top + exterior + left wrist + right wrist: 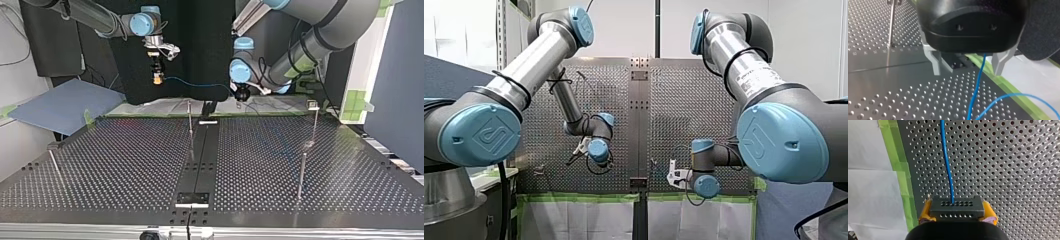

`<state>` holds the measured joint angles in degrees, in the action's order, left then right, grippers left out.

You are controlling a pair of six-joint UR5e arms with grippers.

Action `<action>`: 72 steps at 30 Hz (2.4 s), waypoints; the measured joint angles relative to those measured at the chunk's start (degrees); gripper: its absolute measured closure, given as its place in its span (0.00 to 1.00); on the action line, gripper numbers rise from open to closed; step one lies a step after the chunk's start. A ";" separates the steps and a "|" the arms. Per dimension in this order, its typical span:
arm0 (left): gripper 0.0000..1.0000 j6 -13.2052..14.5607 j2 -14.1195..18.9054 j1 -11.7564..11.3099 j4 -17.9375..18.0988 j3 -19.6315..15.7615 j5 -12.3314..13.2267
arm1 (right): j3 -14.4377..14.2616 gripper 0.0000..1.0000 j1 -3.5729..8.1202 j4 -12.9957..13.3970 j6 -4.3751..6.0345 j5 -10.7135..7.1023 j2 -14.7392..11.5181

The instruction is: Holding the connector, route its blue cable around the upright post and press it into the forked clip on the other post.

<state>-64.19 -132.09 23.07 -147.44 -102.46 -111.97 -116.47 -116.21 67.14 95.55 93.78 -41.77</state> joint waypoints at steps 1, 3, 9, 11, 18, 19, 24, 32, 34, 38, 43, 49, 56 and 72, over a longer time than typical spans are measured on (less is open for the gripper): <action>0.01 -0.23 -0.01 0.15 -0.01 0.00 -0.02 | 0.01 0.98 0.00 0.01 0.01 0.00 0.00; 0.01 -0.78 -0.02 0.45 -0.02 0.00 -0.06 | 0.00 0.98 0.00 0.00 0.04 0.01 0.01; 0.01 -2.31 -0.46 0.85 -0.32 0.16 -0.74 | -0.01 0.98 -0.01 -0.06 0.01 0.03 0.01; 0.01 -2.45 -1.31 1.04 -0.94 0.68 -1.22 | 0.00 0.98 -0.02 -0.08 0.00 0.02 0.01; 0.01 -1.57 -5.04 2.50 -0.98 3.95 -1.92 | 0.00 0.98 -0.02 -0.15 -0.02 0.00 -0.02; 0.01 -1.78 -5.52 2.72 -0.77 4.36 -1.88 | 0.00 0.98 -0.02 -0.15 -0.01 0.00 -0.01; 0.01 -3.16 -8.17 3.76 -1.04 6.08 -0.56 | -0.01 0.98 -0.01 -0.14 -0.02 0.00 -0.02; 0.01 -6.52 -9.81 4.46 -1.23 6.40 2.88 | -0.02 0.98 -0.01 -0.17 -0.16 0.00 -0.01; 0.01 -7.63 -9.82 4.67 -1.09 6.43 4.00 | -0.02 0.98 -0.02 -0.19 -0.18 0.02 -0.01; 0.01 -9.82 -9.81 4.74 0.03 6.44 6.19 | -0.03 0.98 -0.01 -0.23 -0.28 0.07 0.01; 0.01 -12.47 -9.81 4.50 2.41 6.46 8.86 | 0.00 0.98 0.13 -0.24 -0.41 0.08 0.00; 0.01 -15.39 -9.80 4.33 5.26 6.44 11.76 | 0.17 0.98 0.79 -0.71 -0.55 0.01 -0.02; 0.01 -18.60 -9.80 4.23 6.71 6.42 14.97 | 0.78 0.98 1.23 -2.01 -1.46 -0.25 -0.03; 0.01 -26.36 -9.80 4.19 9.65 6.42 16.93 | 1.15 0.98 1.94 -4.82 -4.77 -1.00 0.00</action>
<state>-90.56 -141.89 27.26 -137.80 -96.04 -95.04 -115.32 -114.27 62.32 90.79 92.79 -41.78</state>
